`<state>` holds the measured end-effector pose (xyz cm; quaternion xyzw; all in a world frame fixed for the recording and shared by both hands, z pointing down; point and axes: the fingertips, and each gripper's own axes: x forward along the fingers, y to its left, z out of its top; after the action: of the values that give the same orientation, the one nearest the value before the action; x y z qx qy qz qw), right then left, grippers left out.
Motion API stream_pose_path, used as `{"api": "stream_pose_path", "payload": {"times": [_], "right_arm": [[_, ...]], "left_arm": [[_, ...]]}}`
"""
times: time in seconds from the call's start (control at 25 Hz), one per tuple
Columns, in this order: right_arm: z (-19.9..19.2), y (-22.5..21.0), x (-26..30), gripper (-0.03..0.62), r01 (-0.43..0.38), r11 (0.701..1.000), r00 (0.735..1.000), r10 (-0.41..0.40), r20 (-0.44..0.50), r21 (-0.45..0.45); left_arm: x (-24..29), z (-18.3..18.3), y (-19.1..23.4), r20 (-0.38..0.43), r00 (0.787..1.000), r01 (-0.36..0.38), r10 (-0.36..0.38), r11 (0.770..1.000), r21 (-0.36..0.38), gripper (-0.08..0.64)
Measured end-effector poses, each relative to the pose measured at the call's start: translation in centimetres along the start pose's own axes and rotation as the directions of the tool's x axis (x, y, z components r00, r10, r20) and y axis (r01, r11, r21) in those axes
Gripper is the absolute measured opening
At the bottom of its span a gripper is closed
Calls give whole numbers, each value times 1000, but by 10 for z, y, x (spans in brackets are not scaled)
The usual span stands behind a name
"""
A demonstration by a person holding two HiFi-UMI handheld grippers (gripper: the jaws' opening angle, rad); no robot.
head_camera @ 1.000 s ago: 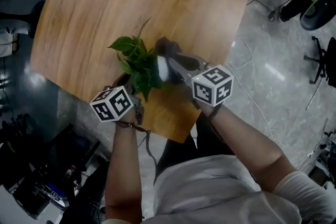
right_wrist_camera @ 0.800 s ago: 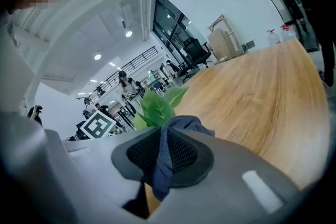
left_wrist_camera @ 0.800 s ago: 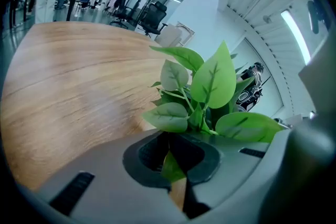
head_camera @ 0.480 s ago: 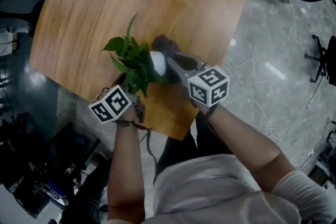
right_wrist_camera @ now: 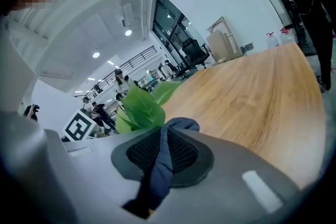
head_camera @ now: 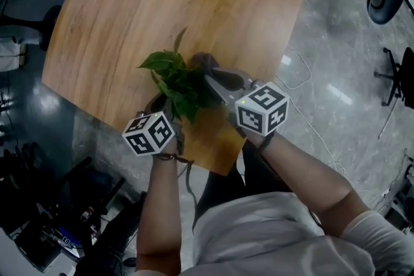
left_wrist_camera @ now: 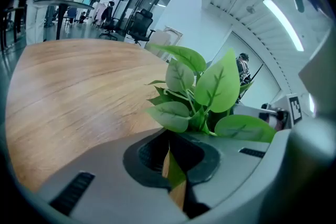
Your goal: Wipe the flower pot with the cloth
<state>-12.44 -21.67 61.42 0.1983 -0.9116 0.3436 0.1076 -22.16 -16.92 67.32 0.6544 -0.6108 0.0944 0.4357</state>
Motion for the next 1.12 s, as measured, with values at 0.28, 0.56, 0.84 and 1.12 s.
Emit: {"api": "stream_pose_path", "payload": {"times": [0.28, 0.56, 0.84, 1.12], "right_arm": [[-50, -53, -2, 41, 74, 997, 995, -72, -72, 37], [4, -6, -13, 41, -31, 999, 999, 31, -15, -36], [-55, -47, 8, 41, -1, 1000, 995, -1, -96, -25], [-24, -23, -9, 41, -25, 1000, 999, 25, -26, -15]], "left_arm": [[-1, -1, -17, 50, 998, 31, -41, 981, 192, 11], [-8, -8, -30, 24, 998, 47, -56, 962, 267, 11], [-5, -12, -30, 51, 997, 46, -61, 966, 254, 12], [0, -14, -9, 69, 998, -7, -1, 994, 114, 12]]}}
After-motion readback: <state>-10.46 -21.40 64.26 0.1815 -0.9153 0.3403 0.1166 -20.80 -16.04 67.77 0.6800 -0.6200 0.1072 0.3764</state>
